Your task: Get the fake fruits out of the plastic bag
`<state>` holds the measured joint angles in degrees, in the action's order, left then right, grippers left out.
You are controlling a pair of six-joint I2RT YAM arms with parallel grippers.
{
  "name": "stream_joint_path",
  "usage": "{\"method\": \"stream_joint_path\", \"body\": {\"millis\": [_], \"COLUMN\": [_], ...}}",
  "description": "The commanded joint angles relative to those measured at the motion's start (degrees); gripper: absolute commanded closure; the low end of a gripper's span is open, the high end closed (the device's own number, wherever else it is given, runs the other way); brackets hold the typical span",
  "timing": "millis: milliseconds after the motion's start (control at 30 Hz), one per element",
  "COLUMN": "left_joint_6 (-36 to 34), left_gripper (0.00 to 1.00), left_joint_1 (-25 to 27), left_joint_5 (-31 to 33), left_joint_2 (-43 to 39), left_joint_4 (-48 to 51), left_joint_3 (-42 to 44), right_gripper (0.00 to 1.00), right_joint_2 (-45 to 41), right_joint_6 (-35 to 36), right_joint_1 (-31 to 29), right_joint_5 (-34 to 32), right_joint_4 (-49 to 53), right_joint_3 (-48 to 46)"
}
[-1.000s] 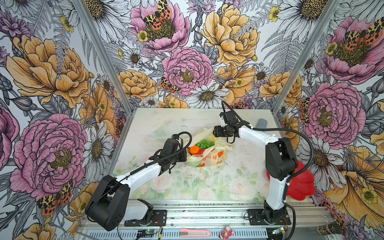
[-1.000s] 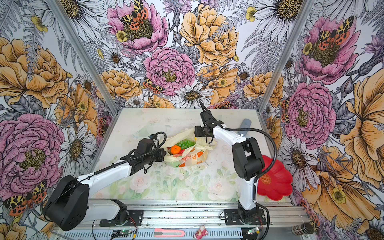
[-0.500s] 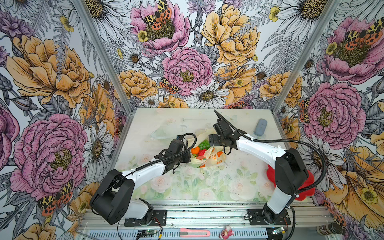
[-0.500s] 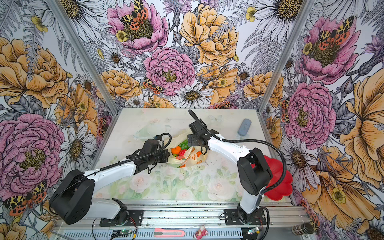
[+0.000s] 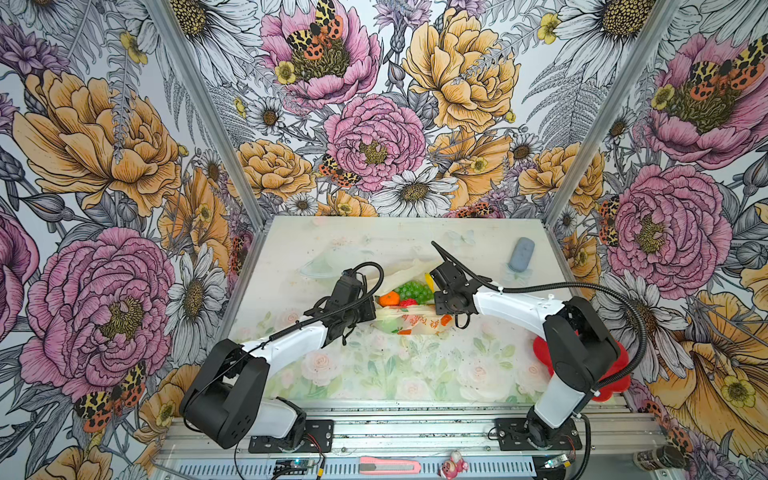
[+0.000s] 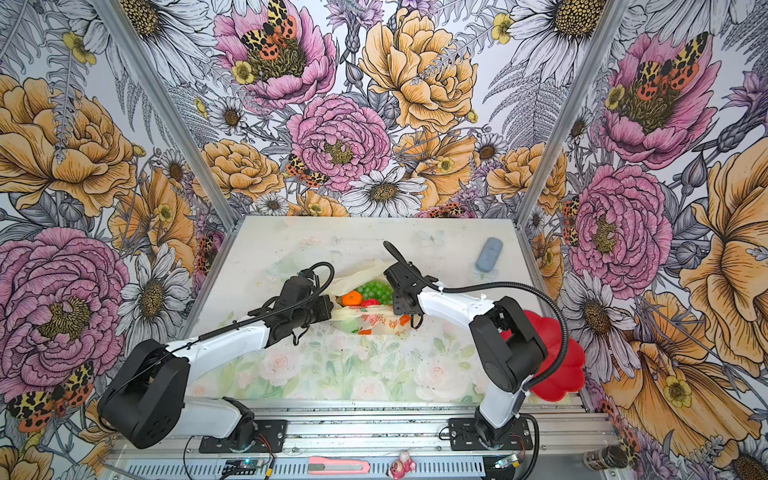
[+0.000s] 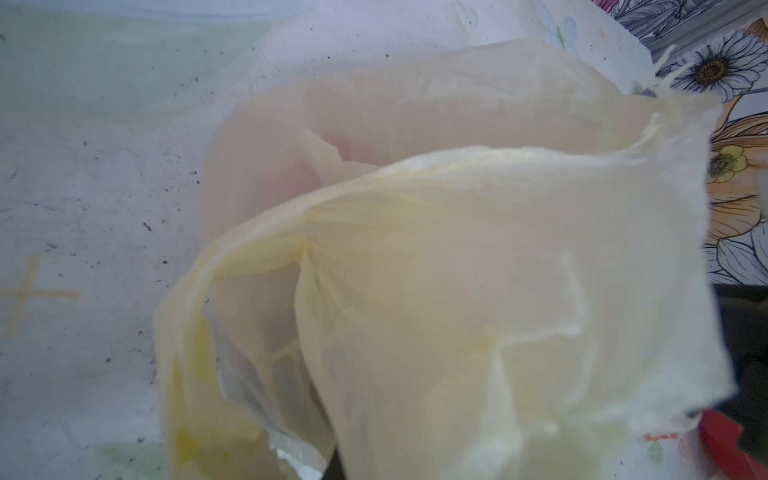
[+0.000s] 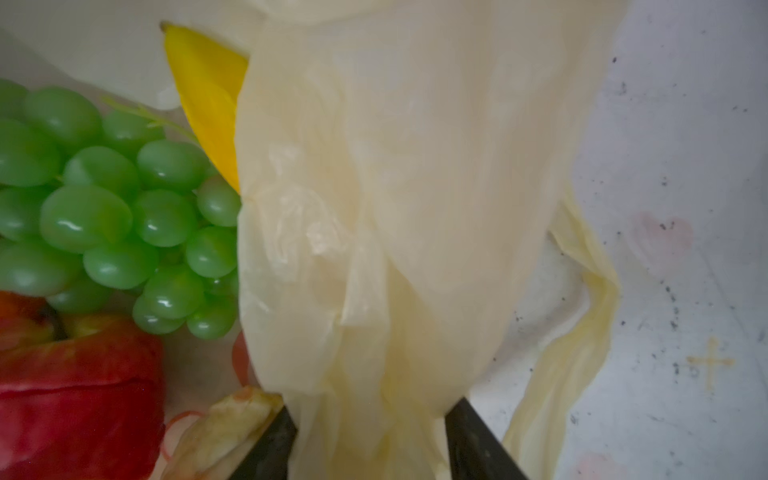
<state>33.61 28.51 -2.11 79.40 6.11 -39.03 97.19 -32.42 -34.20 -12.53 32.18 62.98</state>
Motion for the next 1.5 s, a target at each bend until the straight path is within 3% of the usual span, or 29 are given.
{"method": "stream_joint_path", "body": {"millis": [0, 100, 267, 500, 600, 700, 800, 1000, 1133, 1233, 1333, 1467], "left_joint_6": [1.5, 2.4, 4.3, 8.1, 6.7, 5.1, 2.8, -1.4, -5.5, -13.0, -20.9, -25.2], "left_gripper": [0.97, 0.97, 0.97, 0.97, 0.89, 0.71, 0.52, 0.25, 0.17, 0.14, 0.11, 0.08], "left_joint_1": [-1.6, -3.0, -8.1, -16.4, -13.9, -10.4, -6.8, 1.1, 8.2, 13.7, 16.1, 13.5], "left_joint_5": [1.7, 1.0, -3.1, -8.3, -8.5, -4.8, 2.3, 19.1, 31.1, 36.4, 36.4, 33.3], "left_joint_2": [0.6, 0.5, 1.0, 6.0, 7.4, 6.1, 2.8, -5.3, -9.5, -9.6, -5.7, 4.0], "left_joint_4": [-0.4, -0.8, -2.8, -7.5, -6.4, -2.1, 4.6, 16.6, 22.9, 22.3, 19.9, 18.5], "left_joint_3": [1.2, 1.7, 3.4, 4.7, 1.8, -0.7, -2.7, -4.3, -5.9, -8.1, -11.8, -18.7], "right_gripper": [0.62, 0.8, 0.99, 1.0, 1.0, 1.0, 1.0, 1.0, 1.0, 1.0, 1.0, 1.0], "right_joint_2": [-6.3, -10.2, -14.9, -16.1, -16.3, -18.4, -20.5, -22.2, -22.5, -22.5, -22.0, -21.5], "right_joint_6": [-0.8, -2.3, -4.1, -12.2, -12.6, -10.4, -8.7, -5.8, -4.1, -3.1, -2.7, -2.3], "right_joint_1": [1.3, 4.1, 8.6, 17.2, 16.5, 14.5, 13.5, 12.7, 12.7, 12.7, 12.7, 12.5], "right_joint_5": [2.4, 8.5, 17.0, 28.7, 29.5, 26.7, 25.0, 21.7, 21.1, 20.9, 21.3, 21.4], "right_joint_4": [-3.5, -10.2, -20.6, -36.7, -39.2, -37.5, -36.2, -32.5, -30.8, -30.3, -30.0, -29.9], "right_joint_3": [-2.6, -7.4, -14.6, -25.4, -26.3, -26.0, -26.4, -25.9, -24.8, -24.2, -23.6, -23.2]}}
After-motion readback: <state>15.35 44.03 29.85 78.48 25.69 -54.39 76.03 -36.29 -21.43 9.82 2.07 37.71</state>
